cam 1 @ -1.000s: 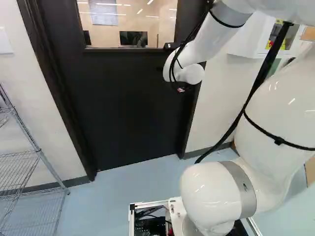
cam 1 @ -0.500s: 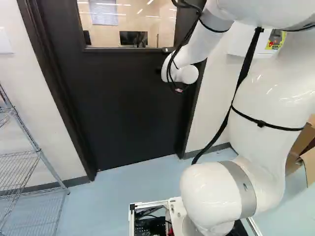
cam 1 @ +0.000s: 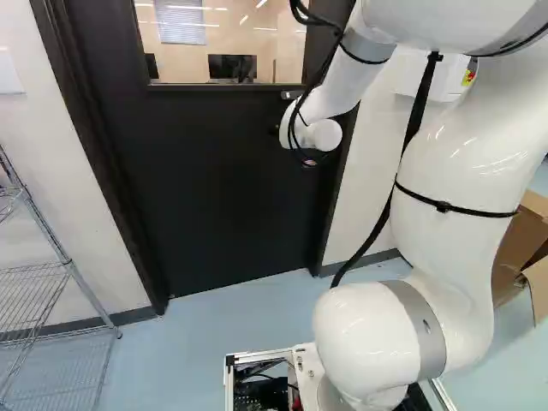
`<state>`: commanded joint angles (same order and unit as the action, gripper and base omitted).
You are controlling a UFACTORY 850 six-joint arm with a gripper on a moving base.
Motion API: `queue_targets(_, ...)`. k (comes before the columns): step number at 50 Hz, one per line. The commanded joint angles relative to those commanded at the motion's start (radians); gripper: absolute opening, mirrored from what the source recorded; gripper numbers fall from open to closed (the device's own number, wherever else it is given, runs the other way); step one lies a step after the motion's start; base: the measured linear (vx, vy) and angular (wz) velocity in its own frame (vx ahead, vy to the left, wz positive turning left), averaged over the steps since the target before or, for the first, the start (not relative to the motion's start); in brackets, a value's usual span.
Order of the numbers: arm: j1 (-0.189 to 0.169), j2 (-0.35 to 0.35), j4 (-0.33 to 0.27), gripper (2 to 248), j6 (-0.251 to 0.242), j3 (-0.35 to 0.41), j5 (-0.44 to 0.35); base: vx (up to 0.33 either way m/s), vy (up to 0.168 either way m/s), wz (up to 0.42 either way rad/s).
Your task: Open the door and move inside
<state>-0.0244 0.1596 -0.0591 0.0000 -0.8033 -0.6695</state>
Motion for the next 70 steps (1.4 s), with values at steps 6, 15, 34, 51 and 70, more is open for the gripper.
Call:
queue_targets(6,0.0,0.011,0.0,247,0.0,0.002,0.0,0.0,0.0,0.0)
queue_targets(15,0.0,0.028,0.0,247,0.0,0.004,0.0,0.0,0.0,0.0)
queue_targets(34,0.0,0.066,0.0,247,0.0,0.006,0.0,0.0,0.0,0.0)
queue_targets(51,0.0,0.102,0.0,247,0.0,0.006,0.0,0.0,0.0,0.0)
queue_targets(70,0.0,0.11,0.0,247,0.0,0.005,0.0,0.0,0.0,0.0)
